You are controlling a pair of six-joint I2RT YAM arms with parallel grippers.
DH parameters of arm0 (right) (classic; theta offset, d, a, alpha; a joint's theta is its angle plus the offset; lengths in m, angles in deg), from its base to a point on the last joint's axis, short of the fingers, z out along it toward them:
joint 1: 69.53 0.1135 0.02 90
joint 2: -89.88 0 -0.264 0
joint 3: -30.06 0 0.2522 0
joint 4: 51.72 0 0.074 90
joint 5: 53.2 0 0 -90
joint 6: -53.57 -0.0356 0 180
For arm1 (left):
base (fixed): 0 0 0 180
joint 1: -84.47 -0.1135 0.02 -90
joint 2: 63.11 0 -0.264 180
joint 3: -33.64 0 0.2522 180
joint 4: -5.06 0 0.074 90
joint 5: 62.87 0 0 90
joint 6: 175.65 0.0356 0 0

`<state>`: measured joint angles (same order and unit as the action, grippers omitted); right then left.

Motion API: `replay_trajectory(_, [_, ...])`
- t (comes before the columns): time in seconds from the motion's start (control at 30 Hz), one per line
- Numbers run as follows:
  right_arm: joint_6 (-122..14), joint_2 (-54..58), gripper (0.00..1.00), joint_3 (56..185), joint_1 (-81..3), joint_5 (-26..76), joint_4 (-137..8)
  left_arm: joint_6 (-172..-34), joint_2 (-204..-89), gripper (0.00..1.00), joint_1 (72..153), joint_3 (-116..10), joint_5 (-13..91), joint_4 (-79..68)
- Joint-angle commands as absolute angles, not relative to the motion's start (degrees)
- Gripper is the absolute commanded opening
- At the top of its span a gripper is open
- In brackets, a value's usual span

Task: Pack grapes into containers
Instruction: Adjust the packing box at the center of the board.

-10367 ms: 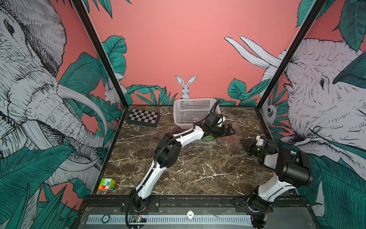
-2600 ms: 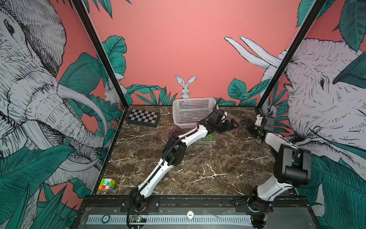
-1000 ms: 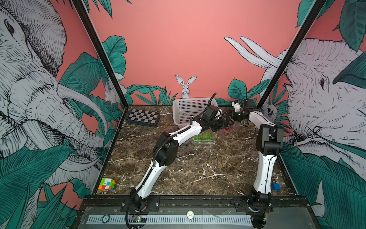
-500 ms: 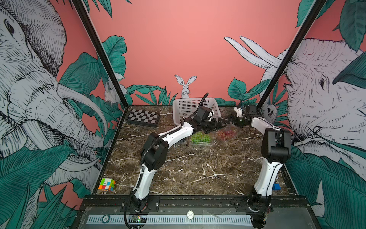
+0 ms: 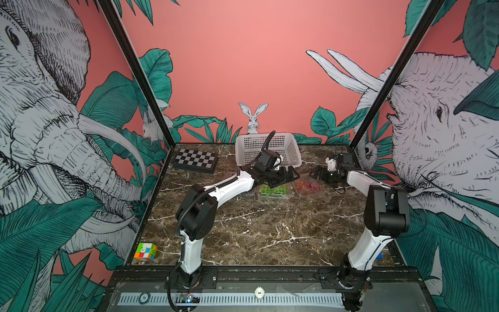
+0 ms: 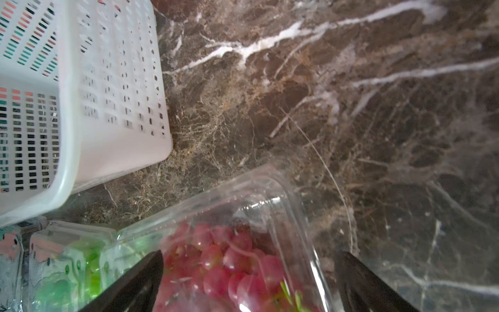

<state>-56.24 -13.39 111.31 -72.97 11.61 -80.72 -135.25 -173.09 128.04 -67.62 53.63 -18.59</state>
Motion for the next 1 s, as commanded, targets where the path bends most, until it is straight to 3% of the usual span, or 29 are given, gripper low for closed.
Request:
replay_trajectory(0.0, [-59.54,-10.40,0.99,109.14,-73.24,14.57,-82.18,-134.23,-169.49,1.00,127.91,-65.47,53.01,-18.46])
replay_trajectory(0.63, [-70.06,-3.98,0.99,99.60,-73.12,11.35,-78.25,-133.81,-169.89,0.99,127.77,-64.32,52.81,-18.46])
replay_trajectory(0.97, [-86.96,0.63,0.99,91.36,-73.04,11.90,-69.21,-134.17,-170.12,1.00,127.75,-64.29,52.97,-18.46])
